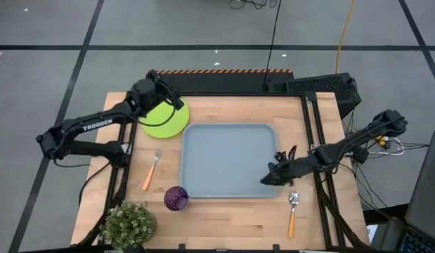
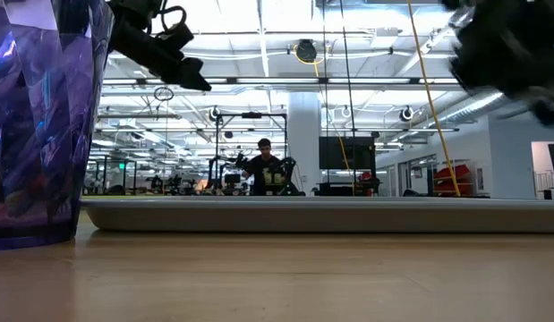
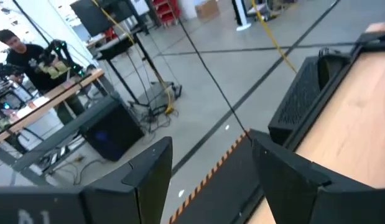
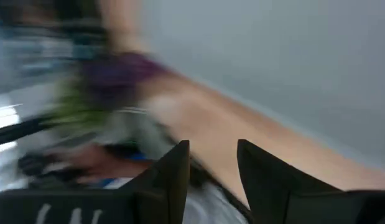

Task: Pick and place plate/cup/fork/spoon on tray
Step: Put the orange spoon on the gray serving tray

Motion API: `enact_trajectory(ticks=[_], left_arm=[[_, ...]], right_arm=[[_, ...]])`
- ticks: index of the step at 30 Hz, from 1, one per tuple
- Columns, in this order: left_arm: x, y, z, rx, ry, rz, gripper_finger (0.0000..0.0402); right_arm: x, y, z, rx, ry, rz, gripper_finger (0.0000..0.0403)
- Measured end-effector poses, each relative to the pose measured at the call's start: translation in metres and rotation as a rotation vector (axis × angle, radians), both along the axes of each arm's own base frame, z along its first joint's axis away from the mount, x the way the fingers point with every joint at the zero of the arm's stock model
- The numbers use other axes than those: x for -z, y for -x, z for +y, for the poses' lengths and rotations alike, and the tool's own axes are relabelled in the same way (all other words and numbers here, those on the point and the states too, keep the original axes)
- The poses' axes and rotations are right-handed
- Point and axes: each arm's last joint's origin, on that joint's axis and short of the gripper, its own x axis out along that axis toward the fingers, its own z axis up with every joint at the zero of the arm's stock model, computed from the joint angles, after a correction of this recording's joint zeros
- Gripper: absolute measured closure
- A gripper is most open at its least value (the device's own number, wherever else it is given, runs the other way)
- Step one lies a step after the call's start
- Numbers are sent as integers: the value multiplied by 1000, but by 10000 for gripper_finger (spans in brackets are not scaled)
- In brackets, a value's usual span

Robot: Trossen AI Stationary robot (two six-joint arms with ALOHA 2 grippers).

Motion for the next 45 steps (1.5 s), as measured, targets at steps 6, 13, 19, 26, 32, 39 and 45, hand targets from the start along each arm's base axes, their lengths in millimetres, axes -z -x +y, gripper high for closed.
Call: enact_trajectory(ticks=[6,13,19,26,32,39,45], left_arm=[[-6,1,3,35,-33,-57,176],[-12,0,3,44,-58,-114,176],[-14,-3,-1,60,-44,-160,176],[-12,-6,-6,84,-33,-151,176],[-6,-6,-7,79,15,-107,176],[-3,-6,-6,72,41,-86,176],[-3,-6,-6,76,6,-62,176]], right_arm=[[-75,-18,8,203,540,-886,277],[-101,-5,11,217,1460,-1412,277],[-130,-7,7,415,2074,-1508,277],[-211,-61,21,142,2285,-800,277],[-254,-107,24,93,2168,505,277],[-300,-101,57,456,1812,347,286],[-278,-114,59,406,1880,401,305]])
